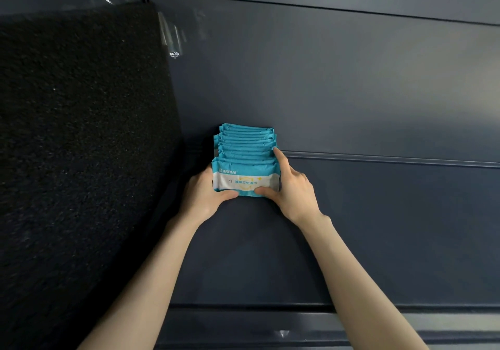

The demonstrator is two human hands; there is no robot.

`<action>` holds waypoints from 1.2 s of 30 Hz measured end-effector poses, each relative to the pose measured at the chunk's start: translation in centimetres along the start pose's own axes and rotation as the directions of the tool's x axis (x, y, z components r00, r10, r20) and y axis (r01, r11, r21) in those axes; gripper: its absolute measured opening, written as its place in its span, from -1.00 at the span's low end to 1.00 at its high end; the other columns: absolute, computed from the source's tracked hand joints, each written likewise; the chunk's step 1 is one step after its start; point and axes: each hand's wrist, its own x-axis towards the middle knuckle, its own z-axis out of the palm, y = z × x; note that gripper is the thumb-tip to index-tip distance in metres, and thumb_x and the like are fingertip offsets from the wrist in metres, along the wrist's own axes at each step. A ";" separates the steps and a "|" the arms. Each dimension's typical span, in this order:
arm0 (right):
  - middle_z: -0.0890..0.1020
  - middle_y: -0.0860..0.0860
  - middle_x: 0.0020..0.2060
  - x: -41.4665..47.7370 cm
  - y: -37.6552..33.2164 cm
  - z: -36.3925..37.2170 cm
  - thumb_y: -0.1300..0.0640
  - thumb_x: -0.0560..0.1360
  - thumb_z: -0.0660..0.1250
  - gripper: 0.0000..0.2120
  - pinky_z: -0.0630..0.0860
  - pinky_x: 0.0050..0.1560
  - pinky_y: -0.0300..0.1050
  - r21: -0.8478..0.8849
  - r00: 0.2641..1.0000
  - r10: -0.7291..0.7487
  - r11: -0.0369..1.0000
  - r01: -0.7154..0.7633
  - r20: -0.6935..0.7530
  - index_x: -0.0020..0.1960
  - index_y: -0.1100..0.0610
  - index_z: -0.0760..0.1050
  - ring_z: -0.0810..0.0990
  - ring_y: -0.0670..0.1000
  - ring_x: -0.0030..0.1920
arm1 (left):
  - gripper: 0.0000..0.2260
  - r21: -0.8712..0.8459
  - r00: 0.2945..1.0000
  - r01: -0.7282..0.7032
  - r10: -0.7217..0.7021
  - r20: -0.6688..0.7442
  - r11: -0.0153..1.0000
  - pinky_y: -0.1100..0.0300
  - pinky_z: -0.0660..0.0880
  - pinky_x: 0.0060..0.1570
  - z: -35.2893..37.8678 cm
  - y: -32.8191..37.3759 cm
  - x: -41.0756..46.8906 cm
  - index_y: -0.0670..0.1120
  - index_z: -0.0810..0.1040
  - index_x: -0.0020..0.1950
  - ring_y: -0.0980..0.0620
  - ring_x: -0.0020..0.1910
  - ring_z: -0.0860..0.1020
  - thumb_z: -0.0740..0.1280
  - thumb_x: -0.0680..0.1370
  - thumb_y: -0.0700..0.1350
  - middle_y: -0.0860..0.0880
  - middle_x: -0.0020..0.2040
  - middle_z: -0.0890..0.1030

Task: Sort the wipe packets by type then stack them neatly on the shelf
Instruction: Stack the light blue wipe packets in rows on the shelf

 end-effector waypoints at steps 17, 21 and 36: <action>0.42 0.01 0.34 -5.8 0.4 -7.7 0.04 0.57 0.27 -0.59 0.34 0.23 -0.04 -0.069 0.968 0.075 0.993 -0.094 -0.239 0.38 0.11 0.35 0.41 0.12 0.26 | -0.63 0.289 0.919 -0.339 0.381 -0.103 0.895 -0.04 0.39 0.19 -0.9 7.9 -2.4 -0.21 0.51 0.26 -0.17 0.20 0.47 0.43 0.48 -0.14 -0.14 0.19 0.55; 0.49 0.05 0.29 -10.5 2.9 -10.8 0.11 0.55 0.31 -0.66 0.38 0.18 -0.03 -0.078 0.914 0.112 0.985 -0.154 -0.391 0.30 0.16 0.46 0.45 0.13 0.22 | -0.67 0.228 0.867 -0.479 0.498 -0.033 0.848 -0.04 0.44 0.12 2.4 12.5 -4.3 -0.16 0.55 0.18 -0.12 0.11 0.51 0.33 0.48 -0.03 -0.07 0.10 0.59; 0.56 0.03 0.18 -44.7 18.8 -17.2 0.11 0.54 0.32 -0.76 0.45 0.12 -0.04 -0.038 0.677 0.557 0.758 -0.651 -0.481 0.19 0.12 0.54 0.51 0.09 0.16 | -0.69 -0.155 0.561 -0.677 0.642 0.523 0.719 -0.01 0.54 0.00 28.2 24.8 -28.2 -0.10 0.58 0.15 -0.05 0.01 0.59 0.28 0.48 0.00 -0.01 0.05 0.63</action>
